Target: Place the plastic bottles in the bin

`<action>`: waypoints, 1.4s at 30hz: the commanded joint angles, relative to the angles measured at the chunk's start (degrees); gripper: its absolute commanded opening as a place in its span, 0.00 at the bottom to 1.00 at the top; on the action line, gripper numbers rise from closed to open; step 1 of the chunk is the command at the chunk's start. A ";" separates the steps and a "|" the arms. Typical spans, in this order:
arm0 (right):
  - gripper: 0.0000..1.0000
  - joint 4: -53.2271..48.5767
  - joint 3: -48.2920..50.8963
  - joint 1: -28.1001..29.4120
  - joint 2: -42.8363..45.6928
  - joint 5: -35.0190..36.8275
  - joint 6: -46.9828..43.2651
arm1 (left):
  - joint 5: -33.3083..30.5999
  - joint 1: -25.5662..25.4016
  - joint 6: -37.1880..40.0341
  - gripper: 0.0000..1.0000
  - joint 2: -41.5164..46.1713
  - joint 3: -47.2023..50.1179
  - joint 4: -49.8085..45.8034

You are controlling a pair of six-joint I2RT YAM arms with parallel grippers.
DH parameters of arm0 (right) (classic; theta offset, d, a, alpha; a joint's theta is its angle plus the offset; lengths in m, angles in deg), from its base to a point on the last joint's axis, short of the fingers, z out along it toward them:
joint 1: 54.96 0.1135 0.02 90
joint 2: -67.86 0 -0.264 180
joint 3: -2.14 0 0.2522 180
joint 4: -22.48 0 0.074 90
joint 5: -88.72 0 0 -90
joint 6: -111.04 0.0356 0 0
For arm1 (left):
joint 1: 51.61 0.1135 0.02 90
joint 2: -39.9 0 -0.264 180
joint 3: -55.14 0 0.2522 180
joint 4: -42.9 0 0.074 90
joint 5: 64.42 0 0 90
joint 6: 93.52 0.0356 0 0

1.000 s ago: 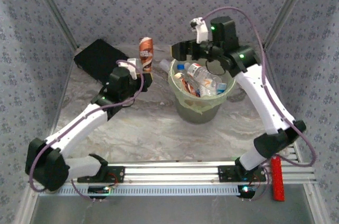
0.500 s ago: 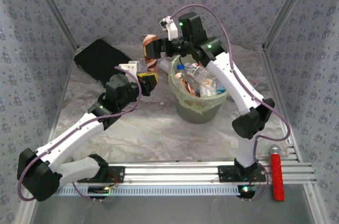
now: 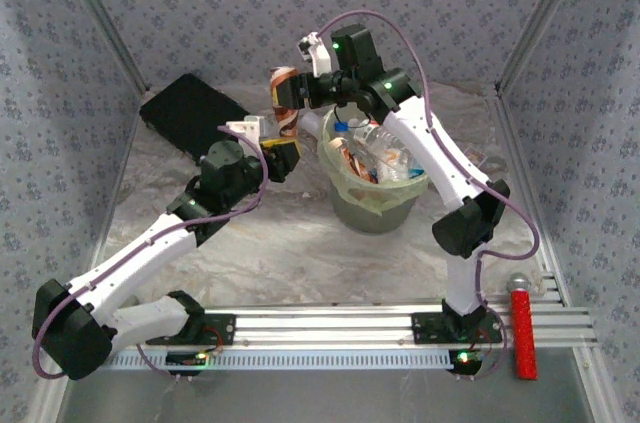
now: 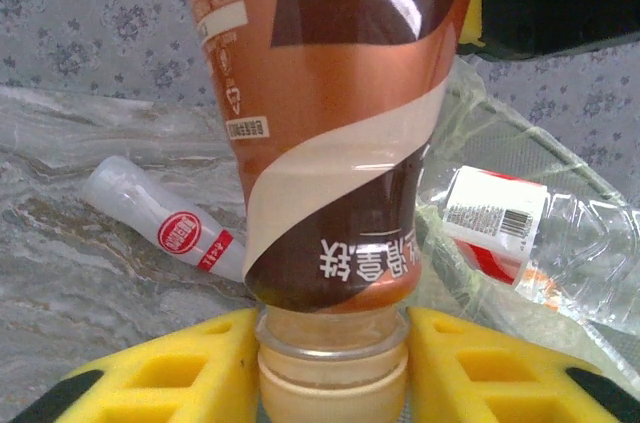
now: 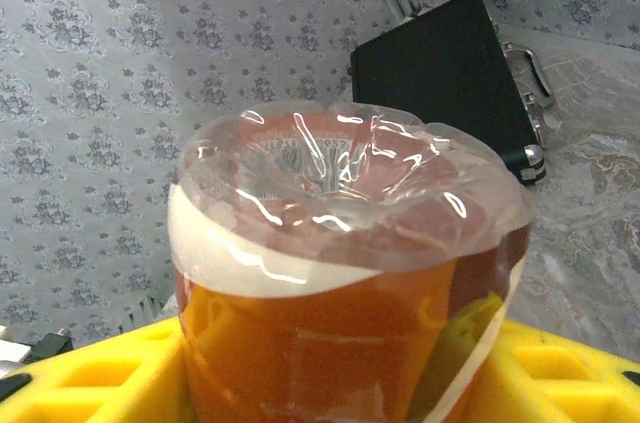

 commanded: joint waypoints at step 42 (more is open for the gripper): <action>0.50 -38.37 1.90 -25.23 16.88 17.74 -20.89 | -1.49 5.93 -14.83 0.87 -20.80 -12.69 -12.96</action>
